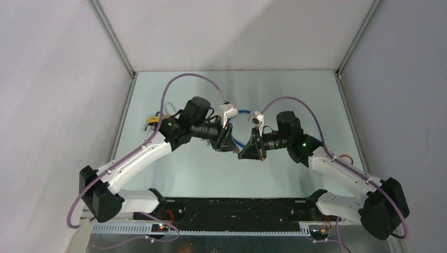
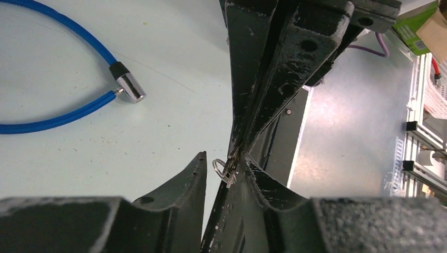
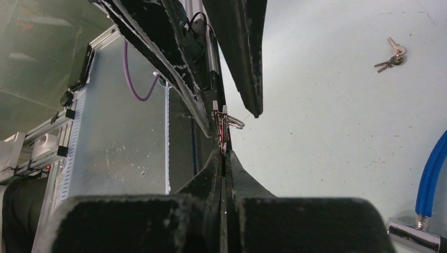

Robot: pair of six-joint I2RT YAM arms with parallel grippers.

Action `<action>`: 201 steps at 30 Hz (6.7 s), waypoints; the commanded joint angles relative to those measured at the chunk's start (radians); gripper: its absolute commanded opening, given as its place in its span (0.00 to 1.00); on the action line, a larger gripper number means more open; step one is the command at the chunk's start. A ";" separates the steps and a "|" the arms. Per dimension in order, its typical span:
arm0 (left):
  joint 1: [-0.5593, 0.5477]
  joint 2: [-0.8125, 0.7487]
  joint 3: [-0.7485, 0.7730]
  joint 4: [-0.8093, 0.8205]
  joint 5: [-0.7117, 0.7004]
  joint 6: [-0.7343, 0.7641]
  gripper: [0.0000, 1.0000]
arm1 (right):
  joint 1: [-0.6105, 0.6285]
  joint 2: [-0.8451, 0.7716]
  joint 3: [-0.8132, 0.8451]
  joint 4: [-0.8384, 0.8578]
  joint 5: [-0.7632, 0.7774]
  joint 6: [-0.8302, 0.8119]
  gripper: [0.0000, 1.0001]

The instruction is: Unlock with the key

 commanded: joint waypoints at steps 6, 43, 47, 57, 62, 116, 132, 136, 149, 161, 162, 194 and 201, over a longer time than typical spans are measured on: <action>-0.028 0.026 0.053 0.001 0.060 0.025 0.23 | 0.016 0.019 0.070 -0.041 -0.026 -0.055 0.00; -0.028 -0.489 -0.683 1.140 -0.614 -0.769 0.00 | 0.110 -0.083 -0.190 0.737 0.687 0.840 0.45; -0.028 -0.482 -0.690 1.175 -0.604 -0.793 0.00 | 0.111 -0.054 -0.188 0.796 0.672 0.852 0.44; -0.029 -0.476 -0.701 1.199 -0.601 -0.814 0.00 | 0.106 -0.045 -0.188 0.923 0.609 0.829 0.41; -0.030 -0.470 -0.699 1.203 -0.598 -0.821 0.00 | 0.102 -0.046 -0.187 0.947 0.582 0.820 0.40; -0.041 -0.592 -0.612 0.729 -0.903 -0.642 0.13 | 0.032 -0.153 -0.071 0.523 0.481 0.580 0.00; -0.039 -0.510 -0.390 0.641 -0.476 -0.373 0.76 | -0.097 -0.167 0.039 0.324 0.147 0.455 0.00; -0.039 -0.417 -0.363 0.698 -0.294 -0.377 0.75 | -0.104 -0.182 0.070 0.249 0.094 0.411 0.00; -0.037 -0.298 -0.360 0.815 -0.126 -0.452 0.46 | -0.109 -0.214 0.071 0.228 0.060 0.403 0.00; -0.039 -0.285 -0.384 0.831 -0.099 -0.479 0.29 | -0.119 -0.224 0.071 0.242 0.066 0.415 0.00; -0.037 -0.284 -0.385 0.831 -0.097 -0.481 0.29 | -0.119 -0.225 0.071 0.242 0.065 0.415 0.00; -0.040 -0.267 -0.400 0.842 -0.087 -0.493 0.02 | -0.125 -0.222 0.071 0.262 0.085 0.430 0.00; -0.039 -0.302 -0.436 0.849 -0.155 -0.500 0.00 | -0.128 -0.218 0.071 0.191 0.198 0.433 0.15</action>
